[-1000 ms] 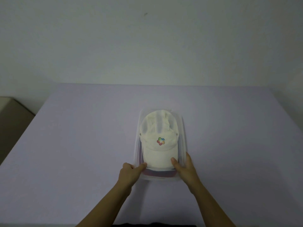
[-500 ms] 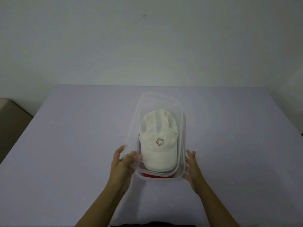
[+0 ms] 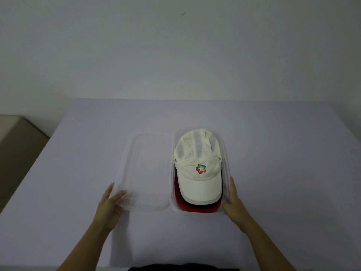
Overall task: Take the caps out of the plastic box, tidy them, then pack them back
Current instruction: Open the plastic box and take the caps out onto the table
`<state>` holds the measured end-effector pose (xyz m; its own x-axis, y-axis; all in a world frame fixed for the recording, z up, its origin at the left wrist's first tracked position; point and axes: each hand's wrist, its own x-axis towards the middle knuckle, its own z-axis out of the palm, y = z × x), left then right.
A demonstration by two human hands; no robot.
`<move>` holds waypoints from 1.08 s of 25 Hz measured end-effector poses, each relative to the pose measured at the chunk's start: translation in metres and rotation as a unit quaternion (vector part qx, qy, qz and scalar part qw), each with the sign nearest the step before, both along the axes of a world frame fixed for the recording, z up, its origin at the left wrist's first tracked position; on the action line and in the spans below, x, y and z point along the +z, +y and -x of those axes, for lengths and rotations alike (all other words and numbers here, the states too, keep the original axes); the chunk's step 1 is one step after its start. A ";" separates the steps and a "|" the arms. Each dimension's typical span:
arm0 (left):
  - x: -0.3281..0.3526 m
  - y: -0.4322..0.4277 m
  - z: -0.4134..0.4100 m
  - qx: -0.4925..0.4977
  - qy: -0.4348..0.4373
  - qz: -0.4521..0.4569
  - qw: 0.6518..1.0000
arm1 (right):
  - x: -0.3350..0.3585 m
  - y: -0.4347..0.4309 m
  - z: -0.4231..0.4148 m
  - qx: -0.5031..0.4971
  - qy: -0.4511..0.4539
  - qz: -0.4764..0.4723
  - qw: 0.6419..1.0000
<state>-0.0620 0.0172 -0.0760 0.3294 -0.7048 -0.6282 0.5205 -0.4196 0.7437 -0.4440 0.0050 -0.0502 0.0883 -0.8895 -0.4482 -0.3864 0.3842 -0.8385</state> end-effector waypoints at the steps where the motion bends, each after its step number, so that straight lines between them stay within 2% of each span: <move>1: -0.008 0.000 0.002 -0.019 -0.010 -0.016 1.000 | 0.000 0.000 0.000 0.003 0.004 0.001 1.000; 3: -0.020 0.002 0.004 -0.075 -0.092 -0.054 0.991 | -0.001 -0.001 0.000 0.005 0.011 0.006 1.000; 4: -0.024 0.001 0.003 -0.113 -0.171 -0.079 0.976 | -0.001 -0.001 0.000 0.005 0.014 0.008 1.000; 6: -0.025 -0.004 0.001 -0.174 -0.318 -0.118 0.924 | -0.003 -0.002 0.000 0.005 0.018 0.007 1.000; 9: -0.016 -0.016 0.008 -0.215 -0.430 -0.195 0.855 | -0.004 -0.002 -0.002 0.011 0.026 0.011 1.000; 11: -0.006 -0.020 0.018 -0.265 -0.481 -0.234 0.802 | -0.003 -0.003 -0.003 0.024 0.114 0.045 0.992; 13: 0.004 -0.021 0.033 -0.280 -0.543 -0.214 0.762 | 0.003 -0.007 -0.004 0.069 0.261 0.172 0.947; 15: 0.015 -0.029 0.059 -0.267 -0.568 -0.096 0.773 | 0.013 -0.015 -0.008 0.182 0.313 0.291 0.886; 16: 0.024 -0.035 0.076 -0.267 -0.553 -0.027 0.789 | 0.018 -0.020 -0.012 0.249 0.327 0.297 0.862; 17: 0.032 -0.043 0.096 -0.272 -0.531 0.034 0.802 | 0.024 -0.025 -0.016 0.304 0.348 0.274 0.843; 19: 0.045 -0.055 0.134 -0.287 -0.480 0.097 0.823 | 0.028 -0.036 -0.021 0.353 0.400 0.206 0.821; 21: 0.045 -0.059 0.161 -0.293 -0.438 0.096 0.845 | 0.029 -0.045 -0.026 0.375 0.441 0.174 0.797; 23: 0.034 -0.057 0.175 -0.307 -0.424 0.079 0.849 | 0.027 -0.049 -0.031 0.393 0.464 0.168 0.776; 27: 0.029 -0.056 0.175 -0.278 -0.417 0.028 0.865 | 0.026 -0.054 -0.033 0.417 0.464 0.137 0.769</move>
<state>-0.2373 -0.0392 -0.0467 0.2514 -0.9218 -0.2951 -0.4783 -0.3834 0.7901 -0.4110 -0.0487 -0.0238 0.4344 -0.7694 -0.4684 -0.8839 -0.4642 -0.0572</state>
